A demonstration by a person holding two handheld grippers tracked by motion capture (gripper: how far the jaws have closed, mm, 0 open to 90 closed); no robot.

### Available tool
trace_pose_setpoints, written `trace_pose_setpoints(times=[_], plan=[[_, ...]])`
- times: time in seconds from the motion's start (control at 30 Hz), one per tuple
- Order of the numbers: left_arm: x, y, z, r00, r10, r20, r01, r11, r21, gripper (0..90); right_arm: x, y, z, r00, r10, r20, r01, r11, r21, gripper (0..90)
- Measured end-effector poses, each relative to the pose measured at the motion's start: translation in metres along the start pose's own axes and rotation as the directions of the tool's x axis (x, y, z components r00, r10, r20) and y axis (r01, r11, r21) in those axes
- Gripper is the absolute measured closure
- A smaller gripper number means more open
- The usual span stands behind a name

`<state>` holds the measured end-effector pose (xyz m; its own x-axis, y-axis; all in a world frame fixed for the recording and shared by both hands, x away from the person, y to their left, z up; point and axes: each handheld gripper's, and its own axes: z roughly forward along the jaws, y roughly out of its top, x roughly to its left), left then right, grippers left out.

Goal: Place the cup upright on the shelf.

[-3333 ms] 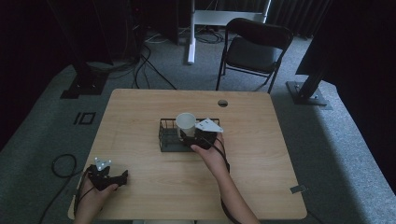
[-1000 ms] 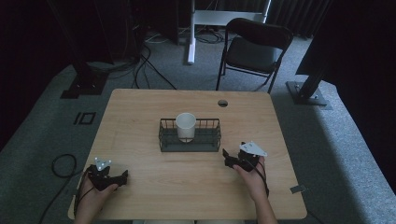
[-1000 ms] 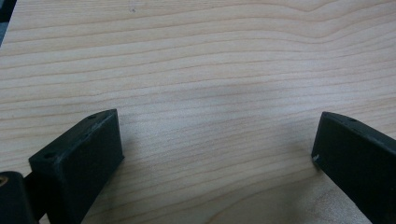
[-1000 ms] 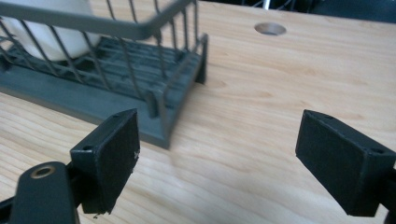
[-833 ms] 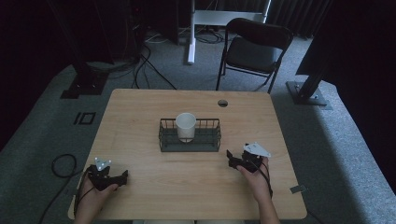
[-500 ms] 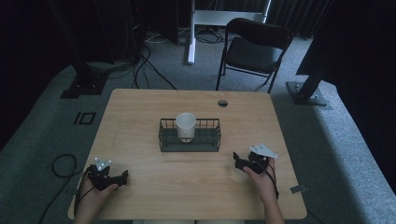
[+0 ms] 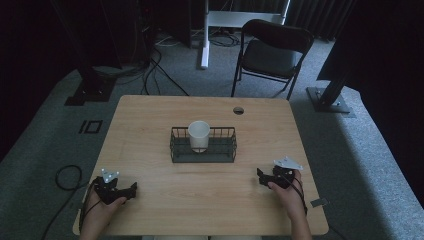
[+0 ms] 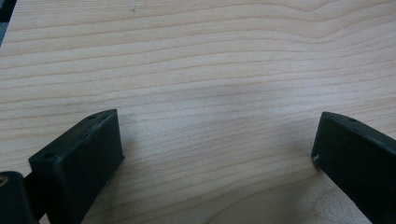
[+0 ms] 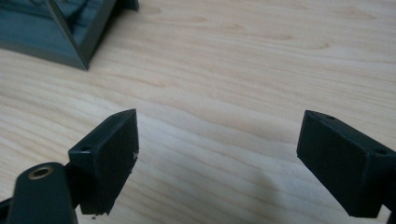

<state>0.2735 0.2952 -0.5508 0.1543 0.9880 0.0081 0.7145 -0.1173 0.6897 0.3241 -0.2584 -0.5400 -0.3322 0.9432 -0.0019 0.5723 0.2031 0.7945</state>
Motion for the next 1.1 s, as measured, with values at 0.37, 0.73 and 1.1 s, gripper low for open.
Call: trace_pose_setpoints(times=[0.37, 0.73, 1.1], plan=[[0.0, 0.0, 0.0, 1.0, 0.0, 0.0, 0.0, 1.0, 0.0, 2.0, -0.021, -0.01, -0.006, 0.9995, 0.028, 0.014, -0.028, 0.999, 0.035, 12.6], [0.0, 0.0, 0.0, 1.0, 0.0, 0.0, 0.0, 1.0, 0.0, 2.0, -0.038, -0.022, -0.008, 0.9983, 0.053, 0.022, -0.055, 0.996, 0.077, 12.7], [0.0, 0.0, 0.0, 1.0, 0.0, 0.0, 0.0, 1.0, 0.0, 2.0, -0.037, -0.022, -0.008, 0.9999, 0.014, 0.001, -0.014, 0.994, 0.106, 12.5]])
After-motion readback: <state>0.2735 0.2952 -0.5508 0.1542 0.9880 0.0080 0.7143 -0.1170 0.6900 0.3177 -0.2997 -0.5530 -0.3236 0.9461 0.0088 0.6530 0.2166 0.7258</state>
